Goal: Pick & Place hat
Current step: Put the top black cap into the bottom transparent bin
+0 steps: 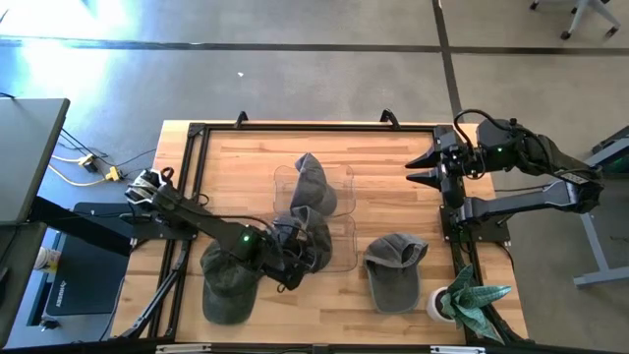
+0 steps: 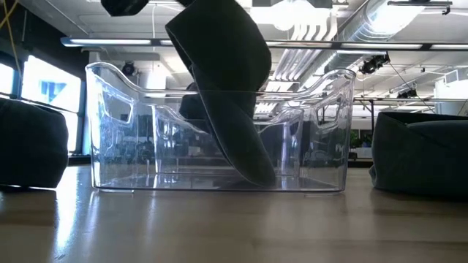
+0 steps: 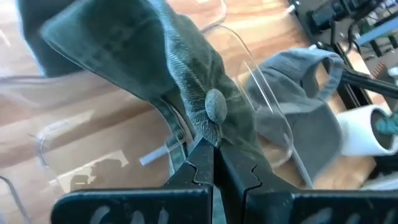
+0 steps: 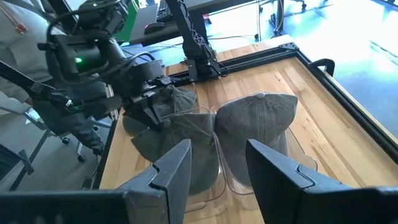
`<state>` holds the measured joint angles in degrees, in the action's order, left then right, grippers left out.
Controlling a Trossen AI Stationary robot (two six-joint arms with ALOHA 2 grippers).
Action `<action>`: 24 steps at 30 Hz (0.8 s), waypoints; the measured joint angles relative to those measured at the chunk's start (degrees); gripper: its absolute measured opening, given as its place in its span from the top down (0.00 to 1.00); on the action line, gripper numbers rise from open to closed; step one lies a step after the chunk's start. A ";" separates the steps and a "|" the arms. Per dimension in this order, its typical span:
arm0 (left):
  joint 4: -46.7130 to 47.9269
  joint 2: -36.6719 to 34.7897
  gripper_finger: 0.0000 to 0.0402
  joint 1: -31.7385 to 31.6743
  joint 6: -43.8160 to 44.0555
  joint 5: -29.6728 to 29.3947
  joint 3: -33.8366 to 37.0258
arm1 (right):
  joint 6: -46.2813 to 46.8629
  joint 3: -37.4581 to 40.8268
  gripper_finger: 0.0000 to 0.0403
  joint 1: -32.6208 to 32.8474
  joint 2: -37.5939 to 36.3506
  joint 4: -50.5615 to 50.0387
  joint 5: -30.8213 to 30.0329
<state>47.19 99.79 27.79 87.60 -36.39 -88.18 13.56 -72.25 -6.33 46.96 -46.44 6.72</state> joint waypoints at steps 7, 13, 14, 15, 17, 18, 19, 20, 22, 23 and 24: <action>-0.62 -0.48 0.99 -0.02 -3.62 1.79 -0.04 | -0.02 0.00 0.63 0.00 0.00 -0.02 -1.22; -0.90 -2.91 0.81 -0.04 -6.35 7.15 -0.04 | -0.02 0.00 0.63 -0.01 0.00 0.00 -2.25; -1.19 -2.99 0.76 -0.04 -6.35 7.35 -0.05 | -0.02 0.00 0.63 0.00 0.00 0.00 -2.25; -1.57 -2.99 0.71 -0.04 -6.35 7.37 -0.07 | 0.03 0.00 0.63 0.00 0.00 0.00 -2.22; -1.46 -2.97 0.63 -0.04 -6.35 7.69 -0.04 | 0.53 0.00 0.63 0.00 0.00 0.00 -2.19; -1.64 -2.97 0.59 -0.04 -6.37 8.18 -0.04 | 0.72 0.00 0.63 -0.01 0.00 0.00 -2.15; -1.96 -2.97 0.55 -0.04 -6.35 9.08 -0.06 | 0.88 0.00 0.63 -0.02 0.00 0.00 -2.14; -2.17 -2.98 0.52 -0.04 -6.35 9.85 -0.05 | 0.96 0.00 0.63 0.00 0.00 -0.02 -2.12; -2.83 -2.97 0.47 -0.06 -6.35 10.97 -0.04 | 0.98 0.00 0.63 0.00 0.02 -0.02 -2.10; -3.19 -2.97 0.45 -0.06 -6.34 11.45 -0.05 | 0.98 0.00 0.63 0.00 0.00 -0.02 -2.06; -3.45 -2.97 0.43 -0.06 -6.31 11.71 -0.06 | 1.01 0.00 0.63 -0.01 0.00 -0.02 -2.07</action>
<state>43.74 96.82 27.73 81.30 -24.68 -88.24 14.57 -72.25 -6.34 46.96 -46.46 4.66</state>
